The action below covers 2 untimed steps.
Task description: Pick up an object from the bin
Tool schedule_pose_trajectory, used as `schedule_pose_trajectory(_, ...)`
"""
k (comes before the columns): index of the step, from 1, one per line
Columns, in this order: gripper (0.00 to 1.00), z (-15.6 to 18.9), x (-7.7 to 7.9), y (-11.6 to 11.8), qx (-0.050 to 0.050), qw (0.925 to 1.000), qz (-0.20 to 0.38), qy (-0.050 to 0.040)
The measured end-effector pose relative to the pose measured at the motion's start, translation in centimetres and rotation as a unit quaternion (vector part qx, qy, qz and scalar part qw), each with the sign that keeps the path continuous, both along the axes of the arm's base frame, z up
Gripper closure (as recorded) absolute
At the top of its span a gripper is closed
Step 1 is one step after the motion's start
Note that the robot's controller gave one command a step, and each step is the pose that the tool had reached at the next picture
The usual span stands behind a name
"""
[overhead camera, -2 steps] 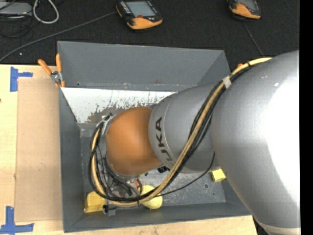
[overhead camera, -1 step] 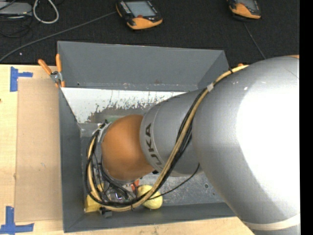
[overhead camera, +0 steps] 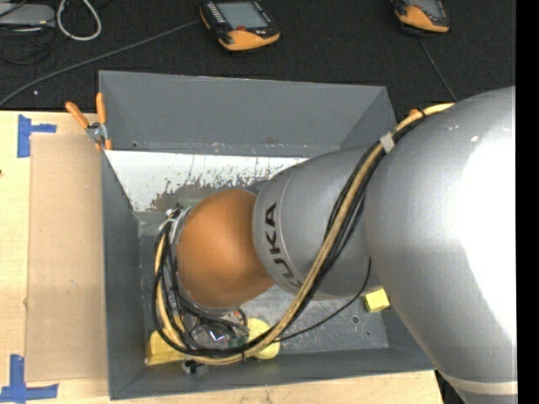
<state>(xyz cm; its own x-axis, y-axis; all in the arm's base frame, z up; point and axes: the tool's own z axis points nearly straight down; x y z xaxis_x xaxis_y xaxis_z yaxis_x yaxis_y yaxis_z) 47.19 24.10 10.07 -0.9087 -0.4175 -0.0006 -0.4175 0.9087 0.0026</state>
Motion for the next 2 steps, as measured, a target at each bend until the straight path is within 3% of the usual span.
schedule_pose_trajectory(1, 0.0, -2.83, 0.84, -0.13, 0.003, 0.9991, 0.04, -0.0136)
schedule_pose_trajectory(2, 1.0, -2.99, 1.15, 0.56, 0.001, 0.9977, 0.068, -0.0034)
